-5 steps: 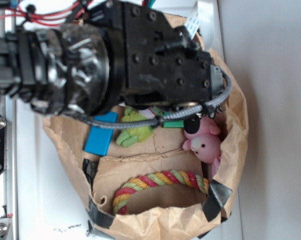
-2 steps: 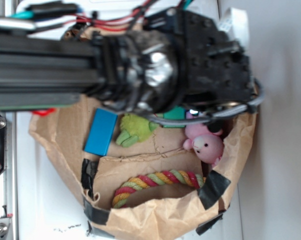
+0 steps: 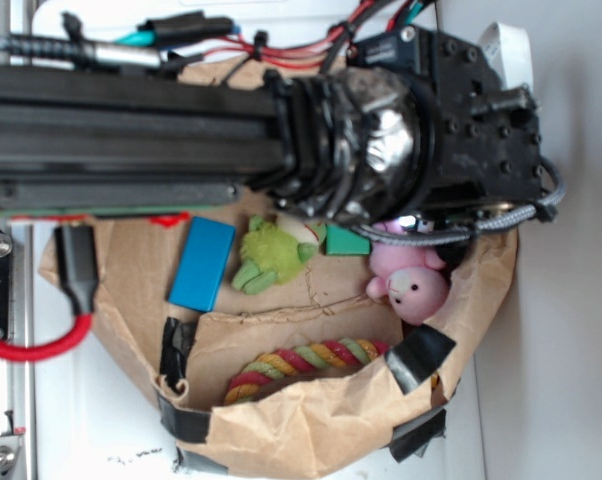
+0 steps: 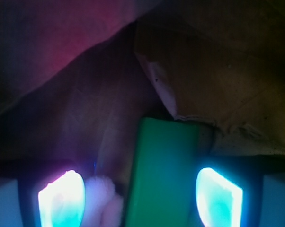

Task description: Grab the green block.

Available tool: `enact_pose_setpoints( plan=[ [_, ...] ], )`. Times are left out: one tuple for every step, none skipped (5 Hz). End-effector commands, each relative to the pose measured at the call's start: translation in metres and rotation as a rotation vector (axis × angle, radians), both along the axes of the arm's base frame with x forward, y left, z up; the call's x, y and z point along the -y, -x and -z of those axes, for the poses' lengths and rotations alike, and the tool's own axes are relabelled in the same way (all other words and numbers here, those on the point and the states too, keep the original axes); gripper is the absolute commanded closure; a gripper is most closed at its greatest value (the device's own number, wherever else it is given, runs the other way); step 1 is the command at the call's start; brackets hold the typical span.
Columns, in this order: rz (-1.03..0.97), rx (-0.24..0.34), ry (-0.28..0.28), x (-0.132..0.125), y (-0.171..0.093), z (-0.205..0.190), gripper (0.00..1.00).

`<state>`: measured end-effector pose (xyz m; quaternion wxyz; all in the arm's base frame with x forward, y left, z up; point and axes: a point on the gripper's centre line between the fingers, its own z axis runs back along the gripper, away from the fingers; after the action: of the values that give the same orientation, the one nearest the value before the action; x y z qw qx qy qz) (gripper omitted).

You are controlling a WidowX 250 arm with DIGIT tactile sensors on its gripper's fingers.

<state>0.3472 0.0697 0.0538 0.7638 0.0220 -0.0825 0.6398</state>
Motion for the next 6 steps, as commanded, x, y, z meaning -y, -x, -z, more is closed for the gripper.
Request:
enact_pose_setpoints(
  plan=[
    [0.006,0.093,-0.065,-0.028,0.005,-0.01,0.0],
    [0.04,0.082,-0.074,-0.034,0.017,-0.003,0.0],
    [0.026,0.086,-0.072,-0.037,0.018,-0.005,0.0],
    [0.004,0.076,-0.061,-0.041,0.018,-0.003,0.0],
    [-0.002,0.026,-0.047,-0.041,0.023,0.0,0.0],
    [0.006,-0.015,-0.038,-0.037,0.03,0.002,0.0]
  ],
)
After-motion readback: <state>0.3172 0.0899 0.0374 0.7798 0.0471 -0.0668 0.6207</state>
